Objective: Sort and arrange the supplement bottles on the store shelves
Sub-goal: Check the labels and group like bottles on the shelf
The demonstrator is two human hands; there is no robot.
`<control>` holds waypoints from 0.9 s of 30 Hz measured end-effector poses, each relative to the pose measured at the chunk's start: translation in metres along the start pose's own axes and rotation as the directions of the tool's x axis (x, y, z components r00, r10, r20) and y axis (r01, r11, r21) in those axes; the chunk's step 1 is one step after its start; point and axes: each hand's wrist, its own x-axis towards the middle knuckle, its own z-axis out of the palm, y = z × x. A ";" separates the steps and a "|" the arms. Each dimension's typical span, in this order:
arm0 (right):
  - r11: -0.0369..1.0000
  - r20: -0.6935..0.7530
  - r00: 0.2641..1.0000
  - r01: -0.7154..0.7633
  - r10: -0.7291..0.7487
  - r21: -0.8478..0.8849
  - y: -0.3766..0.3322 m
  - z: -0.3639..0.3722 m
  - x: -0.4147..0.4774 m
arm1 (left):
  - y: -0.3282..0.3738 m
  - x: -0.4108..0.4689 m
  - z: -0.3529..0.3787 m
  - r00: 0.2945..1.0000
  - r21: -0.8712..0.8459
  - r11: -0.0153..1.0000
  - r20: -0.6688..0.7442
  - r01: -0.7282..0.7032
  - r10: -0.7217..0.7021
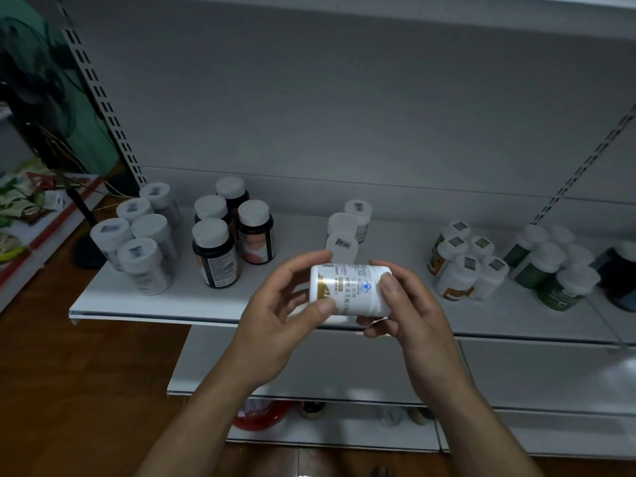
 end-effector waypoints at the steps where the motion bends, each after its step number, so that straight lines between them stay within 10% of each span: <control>1: 1.000 0.015 1.000 0.009 -0.009 -0.012 0.000 -0.001 0.000 | 0.001 0.002 0.002 1.000 -0.012 1.000 -0.026 0.010 -0.011; 27: 0.998 0.009 1.000 0.004 -0.003 -0.061 -0.003 -0.081 0.007 | -0.016 0.025 0.081 0.992 -0.042 0.996 -0.097 0.080 -0.084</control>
